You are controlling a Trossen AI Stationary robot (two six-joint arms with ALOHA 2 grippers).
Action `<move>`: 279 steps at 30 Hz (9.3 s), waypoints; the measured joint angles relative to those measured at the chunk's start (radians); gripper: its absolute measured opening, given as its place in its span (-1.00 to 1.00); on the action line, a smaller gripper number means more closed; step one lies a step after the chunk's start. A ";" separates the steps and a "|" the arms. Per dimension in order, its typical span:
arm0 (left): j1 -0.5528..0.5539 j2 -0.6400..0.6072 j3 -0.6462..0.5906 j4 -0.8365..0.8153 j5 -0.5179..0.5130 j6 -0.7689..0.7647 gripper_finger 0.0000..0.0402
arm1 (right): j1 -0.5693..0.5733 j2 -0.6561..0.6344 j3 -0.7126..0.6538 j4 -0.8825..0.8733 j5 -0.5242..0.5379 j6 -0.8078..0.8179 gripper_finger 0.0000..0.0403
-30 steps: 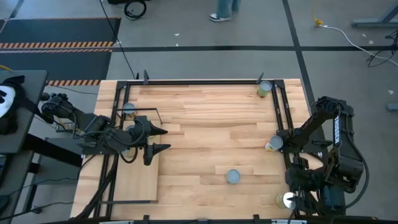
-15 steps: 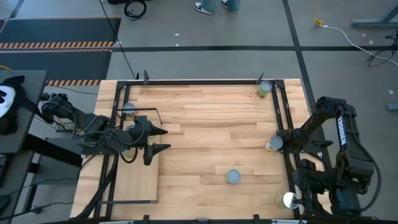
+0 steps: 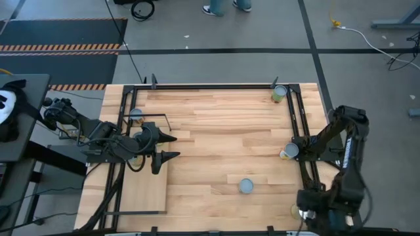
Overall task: Pick and place cans onto a shelf
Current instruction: Put the canned carrots on the shelf
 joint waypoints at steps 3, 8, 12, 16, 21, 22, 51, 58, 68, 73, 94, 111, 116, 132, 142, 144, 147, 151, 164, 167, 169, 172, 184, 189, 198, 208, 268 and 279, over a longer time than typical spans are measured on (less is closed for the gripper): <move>0.000 0.000 0.000 0.000 0.000 0.000 0.46 | -0.012 0.050 -0.021 0.003 -0.084 -0.051 0.90; 0.000 0.000 0.000 0.000 0.000 0.000 0.46 | 0.023 0.124 0.012 -0.041 -0.047 -0.100 0.87; 0.000 0.000 0.000 0.000 0.000 0.000 0.46 | 0.056 0.156 0.018 -0.032 -0.051 -0.154 0.87; 0.000 0.000 0.000 0.000 0.000 0.000 0.46 | 0.070 0.158 0.018 -0.007 -0.041 -0.166 0.87; 0.000 0.000 0.000 0.000 0.000 0.000 0.46 | 0.071 0.157 0.018 -0.024 -0.023 -0.184 0.90; 0.000 0.000 0.000 0.000 0.000 0.000 0.46 | 0.070 0.157 0.018 -0.026 -0.023 -0.183 0.91; 0.000 0.000 0.000 0.000 0.000 0.000 0.46 | 0.026 0.157 -0.154 0.114 -0.119 -0.134 0.87; 0.000 0.000 0.000 0.001 0.000 0.000 0.46 | -0.016 0.157 -0.145 0.115 -0.142 -0.178 0.52; 0.000 0.000 0.000 0.000 0.000 0.000 0.46 | -0.293 0.156 0.047 -0.055 -0.114 -0.336 0.52; 0.000 0.000 0.000 0.009 -0.007 0.000 0.46 | -0.521 0.157 0.197 -0.124 -0.041 -0.414 0.52; 0.006 -0.010 0.025 0.089 -0.057 0.319 0.46 | -1.107 0.342 0.509 0.109 0.167 -0.818 0.54; 0.007 -0.056 0.251 -0.403 -0.143 0.365 0.46 | -1.124 0.738 0.867 -0.055 0.120 -1.028 0.54; -0.013 -0.098 0.251 -0.432 -0.088 0.310 0.46 | -1.138 0.762 0.868 -0.013 0.107 -1.028 0.54; -0.103 -0.119 0.252 -0.413 -0.067 0.287 0.46 | -1.125 0.799 0.848 -0.082 0.025 -1.138 0.69; -0.093 -0.120 0.252 -0.398 -0.067 0.303 0.46 | -1.125 0.793 0.931 -0.097 0.009 -1.148 0.89; -0.080 -0.121 0.252 -0.398 -0.067 0.309 0.46 | -1.119 0.792 0.982 -0.150 0.016 -1.157 0.89; -0.062 -0.129 0.251 -0.413 -0.064 0.296 0.46 | -1.096 0.772 1.035 -0.261 0.061 -1.189 0.86; -0.048 -0.132 0.250 -0.540 -0.025 0.183 0.46 | -1.068 0.711 0.999 -0.370 0.144 -1.225 0.86; -0.108 -0.126 -0.097 -0.441 0.045 -0.109 0.46 | -1.091 0.605 0.549 -0.026 0.250 -1.284 0.85; -0.108 -0.125 -0.157 -0.383 0.052 -0.131 0.46 | -1.092 0.604 0.516 0.068 0.265 -1.283 0.85; -0.107 -0.125 -0.182 -0.364 0.057 -0.137 0.46 | -1.090 0.604 0.521 0.127 0.245 -1.281 0.85; -0.097 -0.125 -0.205 -0.368 0.062 -0.158 0.46 | -1.073 0.597 0.566 0.156 0.186 -1.283 0.85; 0.064 -0.100 -0.213 -0.268 0.170 0.065 0.52 | -0.940 0.292 0.606 -0.061 0.348 -1.077 0.85; 0.200 0.023 -0.213 -0.122 0.387 0.251 0.57 | -0.898 0.192 0.606 -0.124 0.443 -0.938 0.85; 0.300 0.292 -0.213 0.137 0.524 0.501 0.57 | -0.857 0.141 0.605 -0.197 0.484 -0.828 0.85; 0.312 0.417 -0.118 0.152 0.550 0.515 0.57 | -0.837 0.160 0.605 -0.218 0.479 -0.802 0.85; 0.444 0.579 -0.031 0.001 0.571 0.150 -0.96 | -0.827 0.160 0.605 -0.242 0.529 -0.819 0.85; 0.366 0.348 -0.016 -0.188 0.535 -0.223 -0.99 | -0.827 0.160 0.605 -0.241 0.524 -0.853 0.85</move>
